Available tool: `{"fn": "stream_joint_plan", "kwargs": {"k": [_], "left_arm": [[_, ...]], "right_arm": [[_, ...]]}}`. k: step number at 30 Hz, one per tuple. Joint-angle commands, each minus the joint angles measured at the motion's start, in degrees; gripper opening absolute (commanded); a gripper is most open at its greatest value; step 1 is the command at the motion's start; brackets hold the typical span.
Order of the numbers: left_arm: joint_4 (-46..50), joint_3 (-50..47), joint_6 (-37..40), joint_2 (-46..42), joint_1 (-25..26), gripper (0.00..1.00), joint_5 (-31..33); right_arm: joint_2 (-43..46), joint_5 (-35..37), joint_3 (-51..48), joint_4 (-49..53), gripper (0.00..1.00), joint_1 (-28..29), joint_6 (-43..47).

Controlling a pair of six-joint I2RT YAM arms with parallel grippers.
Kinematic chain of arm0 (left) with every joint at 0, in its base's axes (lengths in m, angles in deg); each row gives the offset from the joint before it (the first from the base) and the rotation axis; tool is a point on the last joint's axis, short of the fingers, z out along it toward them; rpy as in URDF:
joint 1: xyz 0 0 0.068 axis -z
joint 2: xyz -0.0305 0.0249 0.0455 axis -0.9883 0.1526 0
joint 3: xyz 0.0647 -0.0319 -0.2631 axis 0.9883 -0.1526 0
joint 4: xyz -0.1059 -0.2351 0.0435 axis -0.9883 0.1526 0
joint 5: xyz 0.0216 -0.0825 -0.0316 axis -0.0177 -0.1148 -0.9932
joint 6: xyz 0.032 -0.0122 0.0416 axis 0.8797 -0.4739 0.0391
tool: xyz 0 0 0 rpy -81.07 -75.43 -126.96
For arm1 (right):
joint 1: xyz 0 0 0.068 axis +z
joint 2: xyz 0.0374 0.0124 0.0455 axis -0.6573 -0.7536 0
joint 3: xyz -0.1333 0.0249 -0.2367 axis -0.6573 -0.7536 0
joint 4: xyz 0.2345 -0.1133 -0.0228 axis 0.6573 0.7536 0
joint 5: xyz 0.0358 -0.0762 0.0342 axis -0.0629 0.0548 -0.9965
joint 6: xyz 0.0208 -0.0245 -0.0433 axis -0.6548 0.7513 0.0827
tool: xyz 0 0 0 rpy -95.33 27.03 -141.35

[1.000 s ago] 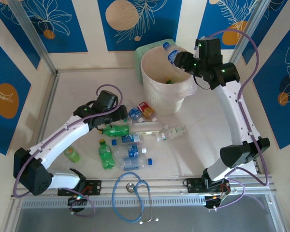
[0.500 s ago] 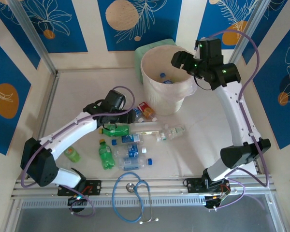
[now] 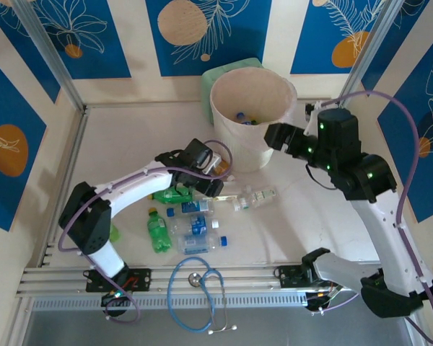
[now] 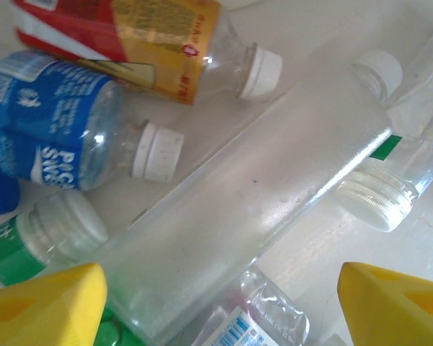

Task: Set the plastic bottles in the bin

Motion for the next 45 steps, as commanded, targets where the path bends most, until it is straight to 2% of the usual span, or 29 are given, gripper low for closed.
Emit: {"fn": "stream_joint_plan", "kwargs": {"k": [1, 8, 13, 27, 34, 45], "left_arm": [[-1.15, 2.32, 6.75, 2.09, 0.84, 0.85, -0.14], [-1.89, 4.32, 12.76, 6.26, 1.55, 0.84, 0.33], [-2.74, 6.10, 16.03, 9.76, 2.48, 0.85, 1.14], [-2.61, 7.62, 21.54, 15.57, 3.47, 0.85, -1.75], [-3.92, 7.27, 22.41, 17.19, 4.05, 0.84, 0.01], [-7.39, 6.15, 23.28, 17.30, 4.27, 0.65, 2.48]], "right_arm": [[3.91, 2.34, -4.37, 3.85, 0.87, 0.40, -3.03], [9.62, 3.68, -7.65, 7.51, 0.87, 0.15, -4.97], [9.93, 2.66, -7.66, 7.81, 0.87, 0.05, -5.17], [10.67, 2.24, -7.62, 9.02, 0.87, 0.23, -6.12], [10.14, 2.52, -6.36, 9.80, 0.87, 0.14, -5.41], [11.30, 3.00, -6.69, 10.37, 0.85, 0.13, -5.84]]}}
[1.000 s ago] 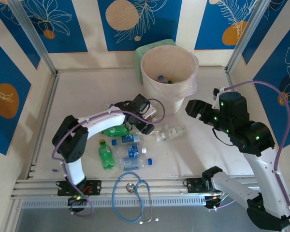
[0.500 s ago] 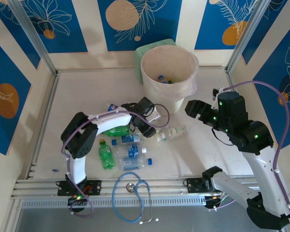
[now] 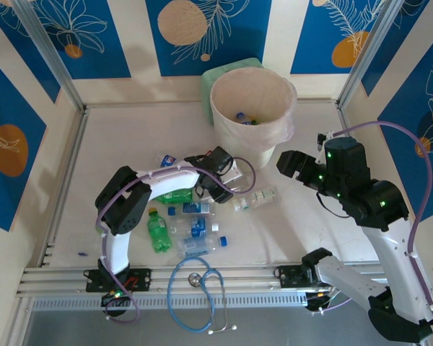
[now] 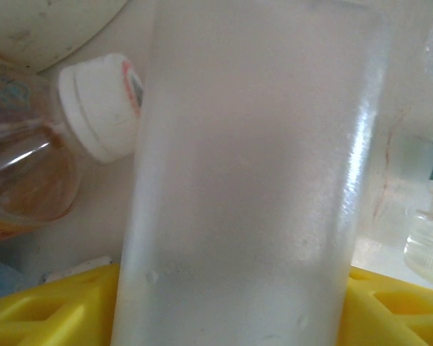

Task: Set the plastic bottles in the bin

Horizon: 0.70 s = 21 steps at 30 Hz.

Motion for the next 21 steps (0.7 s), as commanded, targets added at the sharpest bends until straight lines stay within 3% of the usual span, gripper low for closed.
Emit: {"fn": "stream_joint_plan", "kwargs": {"k": [1, 12, 21], "left_arm": [[-0.77, -0.25, 1.27, 0.25, 0.77, 0.63, 0.43], [-2.40, -2.89, 4.41, -6.30, 2.19, 0.50, 0.90], [-1.24, -4.65, 8.86, -12.68, 4.52, 0.48, 2.73]], "right_arm": [[1.51, 0.84, 0.71, 0.99, 0.85, 0.07, -0.45], [1.90, 0.97, 0.07, 0.45, 0.84, 0.06, -0.63], [3.16, 1.68, -0.45, 0.17, 0.84, -0.14, -1.41]]}}
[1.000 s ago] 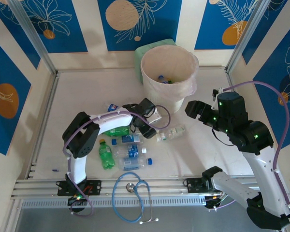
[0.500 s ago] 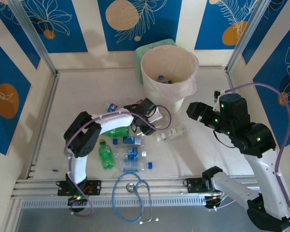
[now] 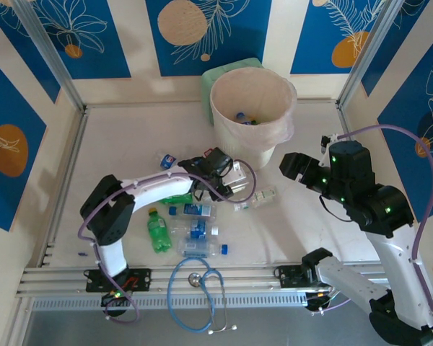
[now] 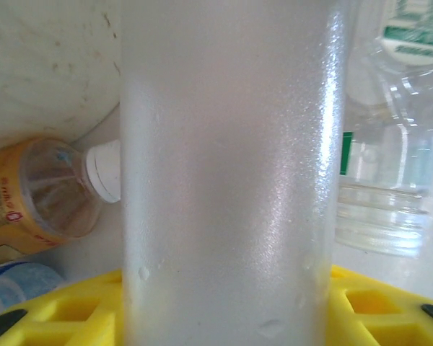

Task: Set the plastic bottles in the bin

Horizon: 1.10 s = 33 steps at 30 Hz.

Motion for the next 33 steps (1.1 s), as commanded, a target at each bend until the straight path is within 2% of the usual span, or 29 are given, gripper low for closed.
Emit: {"fn": "stream_joint_plan", "kwargs": {"k": [1, 7, 14, 19, 25, 33], "left_arm": [[2.10, -0.41, 3.27, -4.14, 1.91, 0.48, 1.21], [6.78, 1.51, 1.14, -12.38, 4.32, 0.48, 1.20], [12.52, 10.10, -4.87, -18.58, 4.33, 0.51, -0.86], [10.68, 15.69, -9.42, -21.43, 4.17, 0.56, 0.56], [10.42, 28.00, -15.36, -16.15, 3.97, 0.59, 3.84], [14.48, 53.47, -19.37, 0.80, 2.94, 0.60, 9.85]], "right_arm": [[1.53, 1.63, -0.38, -0.10, 0.84, -0.27, -1.00], [2.70, 3.22, 0.96, 1.15, 0.84, -2.60, -1.09], [3.75, 5.48, 1.91, 2.60, 0.84, -7.41, -1.26], [3.94, 4.42, -0.78, 2.91, 0.84, -9.06, -2.59], [5.05, 2.39, -6.47, 1.19, 0.84, -9.22, -4.80], [5.44, 0.25, -9.30, 0.21, 0.84, -8.74, -5.40]]}}
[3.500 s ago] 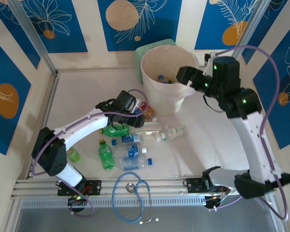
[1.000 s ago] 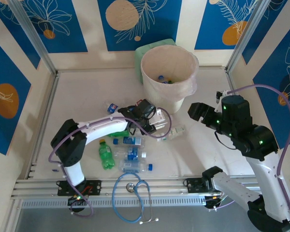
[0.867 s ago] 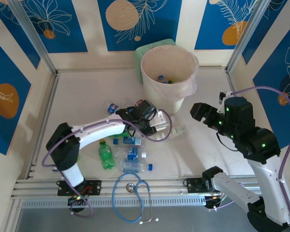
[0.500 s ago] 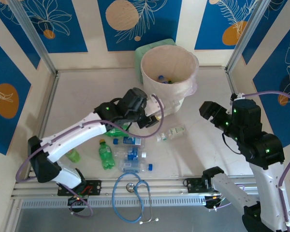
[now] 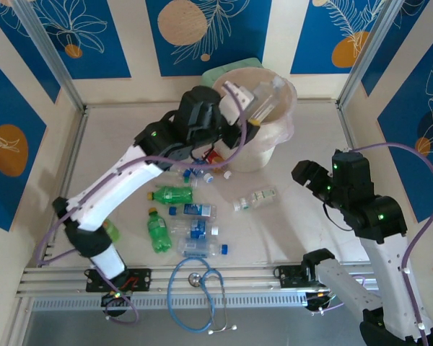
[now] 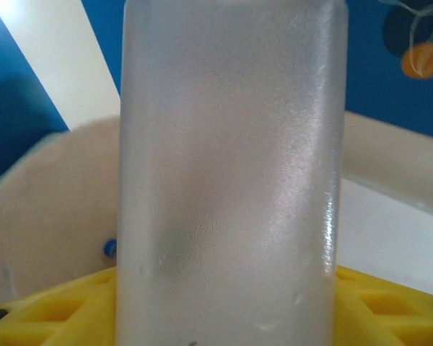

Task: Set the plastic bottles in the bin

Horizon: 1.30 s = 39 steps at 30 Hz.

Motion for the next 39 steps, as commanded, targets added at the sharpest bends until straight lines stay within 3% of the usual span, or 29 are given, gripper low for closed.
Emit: {"fn": "stream_joint_plan", "kwargs": {"k": [1, 8, 18, 22, 27, 39], "left_arm": [[1.99, 9.40, -3.64, 6.77, -1.30, 0.60, 4.43], [-0.31, 23.16, -9.54, 18.32, -5.52, 0.61, 5.67], [-5.78, 24.19, -15.35, 25.71, -12.74, 0.61, 1.98], [-4.59, 23.22, -16.21, 25.97, -13.24, 0.62, 1.58], [-4.31, 21.75, -17.39, 25.94, -13.24, 0.72, -0.98], [-1.35, 20.12, -16.70, 18.75, -11.80, 0.75, 1.26]], "right_arm": [[1.06, -1.98, -0.51, -1.54, 0.84, 0.36, -1.07], [1.18, -3.50, -2.60, -3.38, 0.84, 0.78, -1.51], [1.17, -5.26, -7.46, -6.06, 0.83, 1.92, -2.63], [1.13, -4.97, -7.77, -5.98, 0.83, 2.09, -2.25], [0.75, -4.93, -8.51, -5.69, 0.83, 2.28, -2.36], [0.62, -0.18, -8.43, -2.49, 0.83, 6.43, -4.18]]}}
